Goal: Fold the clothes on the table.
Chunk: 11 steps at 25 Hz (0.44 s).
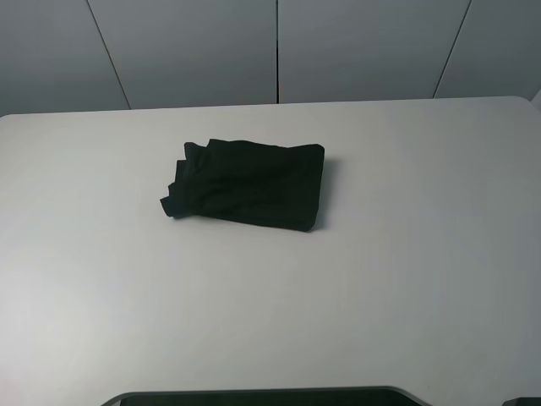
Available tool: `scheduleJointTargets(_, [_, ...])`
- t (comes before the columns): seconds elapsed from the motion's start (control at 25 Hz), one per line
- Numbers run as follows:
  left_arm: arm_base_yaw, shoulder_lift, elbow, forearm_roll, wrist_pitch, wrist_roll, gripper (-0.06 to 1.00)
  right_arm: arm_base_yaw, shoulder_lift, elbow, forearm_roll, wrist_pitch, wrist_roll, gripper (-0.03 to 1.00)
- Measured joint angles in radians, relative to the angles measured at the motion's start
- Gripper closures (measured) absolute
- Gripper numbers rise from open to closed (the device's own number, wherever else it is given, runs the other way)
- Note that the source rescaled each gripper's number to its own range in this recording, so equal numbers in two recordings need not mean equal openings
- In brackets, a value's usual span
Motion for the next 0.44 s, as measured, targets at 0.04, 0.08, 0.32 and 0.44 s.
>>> scheduleJointTargets(0.04, [0.000,0.000,0.000,0.000,0.000,0.000,-0.05,0.000,0.000,0.000,0.000,0.000,0.000,-0.03])
scheduleJointTargets(0.08, [0.000,0.000,0.000,0.000,0.000,0.000,-0.05,0.000,0.000,0.000,0.000,0.000,0.000,-0.03])
scheduleJointTargets(0.32, [0.000,0.000,0.000,0.000,0.000,0.000,-0.05,0.000,0.000,0.000,0.000,0.000,0.000,-0.03])
scheduleJointTargets(0.44, [0.000,0.000,0.000,0.000,0.000,0.000,-0.05,0.000,0.000,0.000,0.000,0.000,0.000,-0.03])
